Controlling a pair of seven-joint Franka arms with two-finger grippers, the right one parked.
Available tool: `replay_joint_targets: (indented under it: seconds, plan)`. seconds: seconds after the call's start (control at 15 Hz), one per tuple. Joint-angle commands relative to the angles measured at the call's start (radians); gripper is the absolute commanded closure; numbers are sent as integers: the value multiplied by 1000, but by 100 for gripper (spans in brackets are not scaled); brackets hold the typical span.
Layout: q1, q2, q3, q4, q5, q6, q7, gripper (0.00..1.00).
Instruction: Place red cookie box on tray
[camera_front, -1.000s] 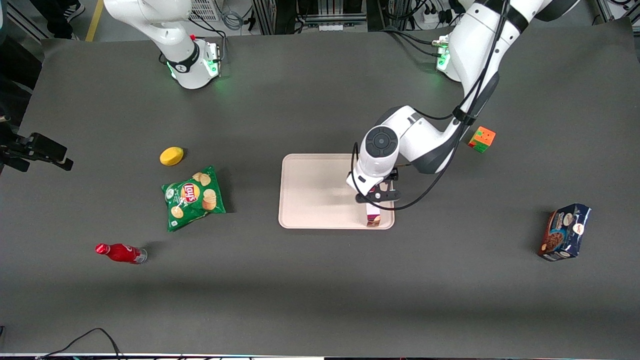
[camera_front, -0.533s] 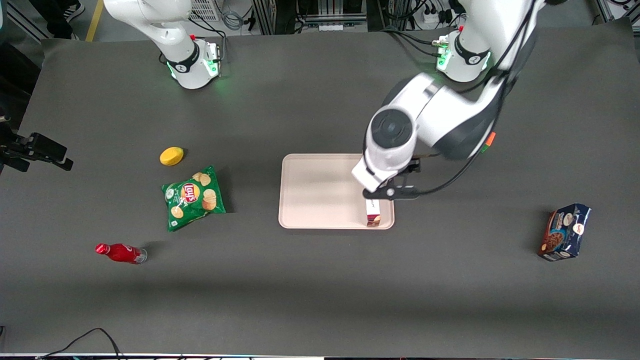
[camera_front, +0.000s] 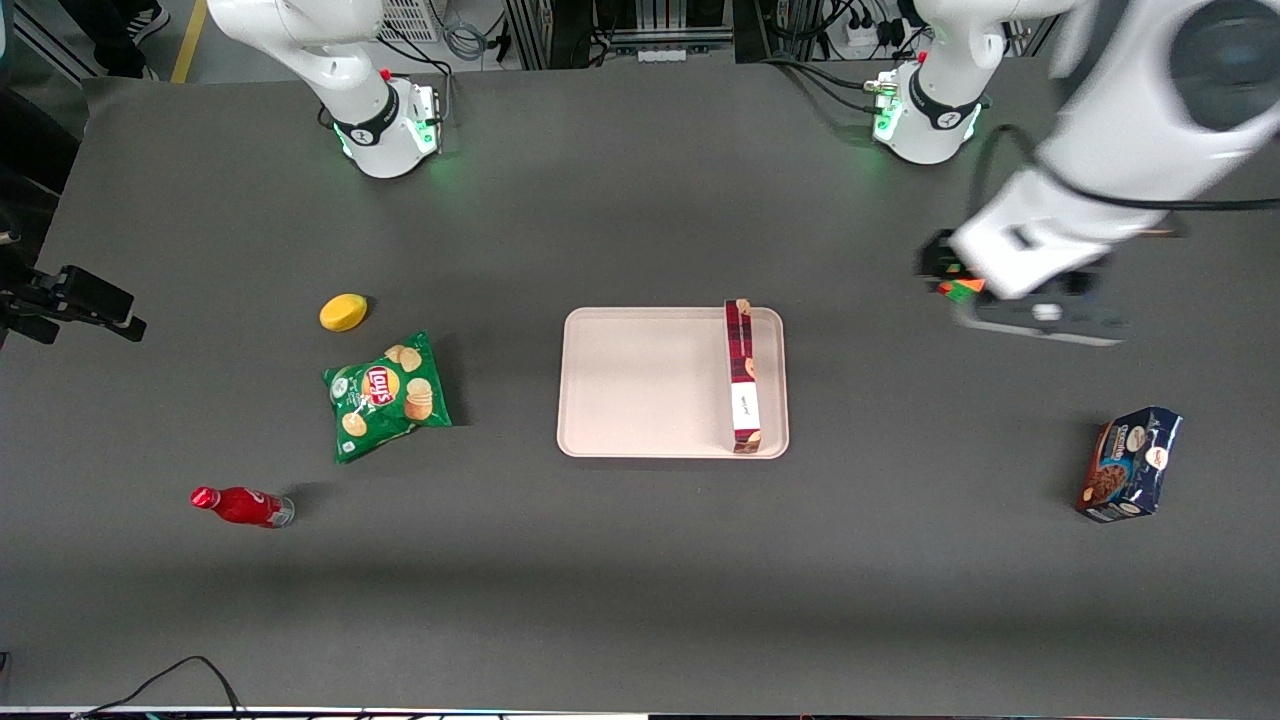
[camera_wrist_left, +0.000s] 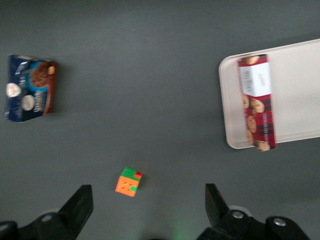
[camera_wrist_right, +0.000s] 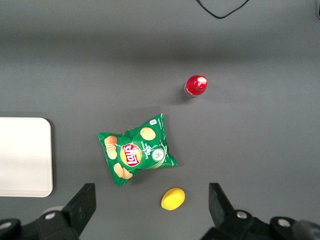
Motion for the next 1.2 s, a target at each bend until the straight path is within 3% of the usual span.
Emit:
replay_joint_targets:
  seconds: [0.0, 0.33, 0.47, 1.13]
  plan:
    - [30, -76, 115, -76, -24, 15, 61, 0]
    - [-45, -161, 261, -267, -44, 240, 48, 0]
    - [-74, -175, 272, -294, -73, 247, 29, 0]
    - [-128, -174, 275, -288, -72, 222, -6, 0]
